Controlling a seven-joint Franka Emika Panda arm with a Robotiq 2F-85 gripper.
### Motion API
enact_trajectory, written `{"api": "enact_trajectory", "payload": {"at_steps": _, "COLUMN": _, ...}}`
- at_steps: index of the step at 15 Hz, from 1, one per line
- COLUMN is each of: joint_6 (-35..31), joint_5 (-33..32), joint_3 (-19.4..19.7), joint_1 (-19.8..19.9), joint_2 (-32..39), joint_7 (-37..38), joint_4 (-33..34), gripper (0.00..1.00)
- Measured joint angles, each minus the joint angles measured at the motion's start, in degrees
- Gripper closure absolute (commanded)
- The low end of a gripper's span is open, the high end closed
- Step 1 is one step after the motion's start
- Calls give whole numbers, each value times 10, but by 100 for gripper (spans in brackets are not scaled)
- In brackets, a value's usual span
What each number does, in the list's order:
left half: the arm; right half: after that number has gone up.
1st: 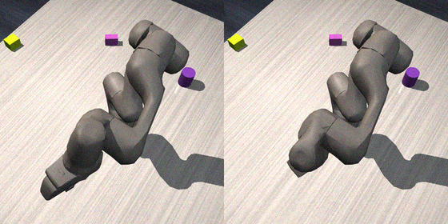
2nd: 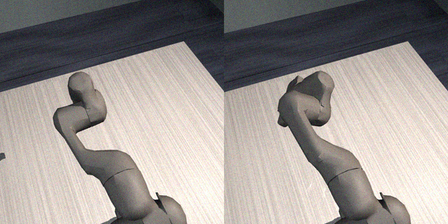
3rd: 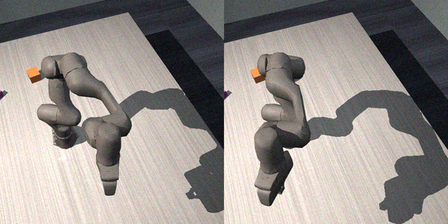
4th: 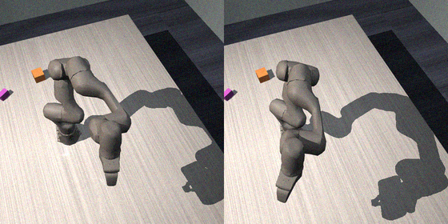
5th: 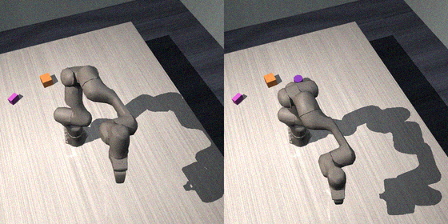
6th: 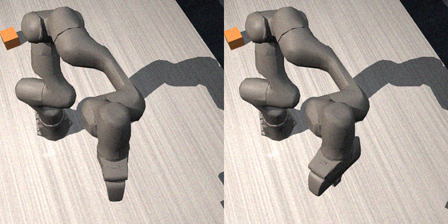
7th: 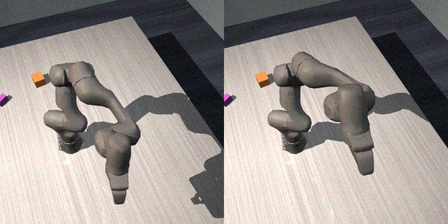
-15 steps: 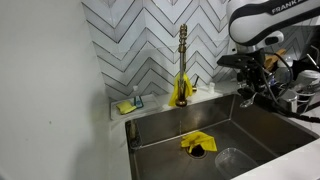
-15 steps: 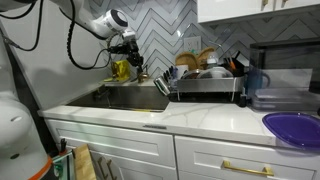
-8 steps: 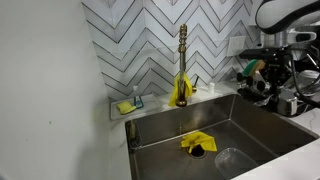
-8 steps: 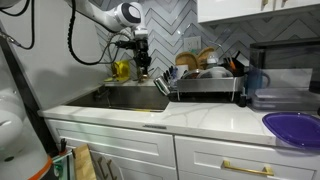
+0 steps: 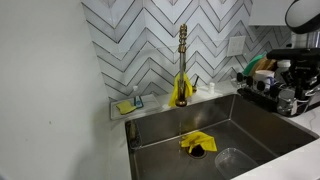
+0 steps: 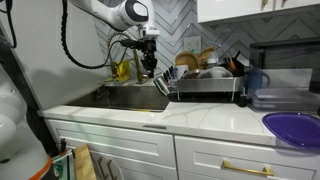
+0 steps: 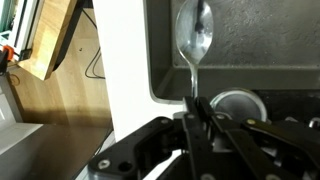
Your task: Place the silver spoon under the running faucet then put it back on the right side of the counter.
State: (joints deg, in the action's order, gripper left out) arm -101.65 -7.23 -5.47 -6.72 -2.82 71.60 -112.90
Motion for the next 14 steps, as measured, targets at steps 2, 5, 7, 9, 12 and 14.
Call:
{"api": "enact_trajectory", "payload": {"at_steps": 2, "joint_6": -9, "joint_5": 1, "joint_3": 8, "joint_1": 10, "joint_2": -11, "joint_7": -36, "joint_4": -19, "gripper": 92}}
{"api": "enact_trajectory", "payload": {"at_steps": 5, "joint_6": -19, "joint_5": 2, "joint_3": 13, "joint_1": 18, "joint_2": -22, "joint_7": -57, "joint_4": -35, "gripper": 92}}
{"api": "enact_trajectory", "payload": {"at_steps": 7, "joint_6": -19, "joint_5": 3, "joint_3": 13, "joint_1": 18, "joint_2": -23, "joint_7": -57, "joint_4": -37, "gripper": 98}}
{"api": "enact_trajectory", "payload": {"at_steps": 9, "joint_6": -19, "joint_5": 2, "joint_3": 12, "joint_1": 19, "joint_2": -21, "joint_7": -57, "joint_4": -35, "gripper": 98}}
{"api": "enact_trajectory", "payload": {"at_steps": 12, "joint_6": -18, "joint_5": -8, "joint_3": 17, "joint_1": 30, "joint_2": -11, "joint_7": -58, "joint_4": -32, "gripper": 98}}
{"api": "enact_trajectory", "payload": {"at_steps": 14, "joint_6": -15, "joint_5": -18, "joint_3": 26, "joint_1": 41, "joint_2": -4, "joint_7": -70, "joint_4": -32, "gripper": 98}}
